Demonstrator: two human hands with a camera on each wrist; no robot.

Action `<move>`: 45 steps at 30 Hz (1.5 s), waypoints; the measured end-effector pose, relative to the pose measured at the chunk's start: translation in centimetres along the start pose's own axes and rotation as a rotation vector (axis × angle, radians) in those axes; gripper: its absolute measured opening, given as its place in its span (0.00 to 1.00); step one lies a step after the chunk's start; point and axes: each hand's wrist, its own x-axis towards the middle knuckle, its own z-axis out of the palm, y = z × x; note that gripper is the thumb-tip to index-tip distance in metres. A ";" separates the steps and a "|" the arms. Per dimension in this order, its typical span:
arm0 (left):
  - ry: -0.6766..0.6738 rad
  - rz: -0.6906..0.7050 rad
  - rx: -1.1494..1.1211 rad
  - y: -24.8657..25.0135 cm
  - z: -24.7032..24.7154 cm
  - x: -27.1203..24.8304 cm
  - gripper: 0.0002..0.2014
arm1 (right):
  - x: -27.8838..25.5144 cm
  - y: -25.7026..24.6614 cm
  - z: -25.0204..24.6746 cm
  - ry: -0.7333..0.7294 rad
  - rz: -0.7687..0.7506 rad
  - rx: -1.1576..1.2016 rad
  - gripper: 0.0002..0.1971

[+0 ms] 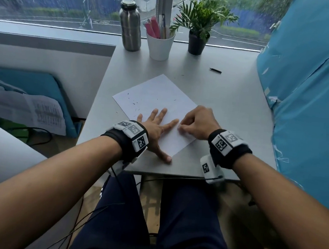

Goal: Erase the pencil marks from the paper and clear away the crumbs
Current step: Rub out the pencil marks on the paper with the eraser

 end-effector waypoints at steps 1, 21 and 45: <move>-0.005 -0.002 0.003 0.0 -0.1 0.0 0.69 | -0.3 -0.3 0.5 -0.009 -0.010 0.011 0.05; -0.022 -0.016 -0.007 0.2 -0.3 0.4 0.70 | -0.1 0.5 0.0 -0.011 0.041 0.019 0.05; -0.034 -0.032 0.021 0.6 -0.4 0.0 0.71 | -1.7 0.5 0.7 -0.143 -0.012 0.071 0.05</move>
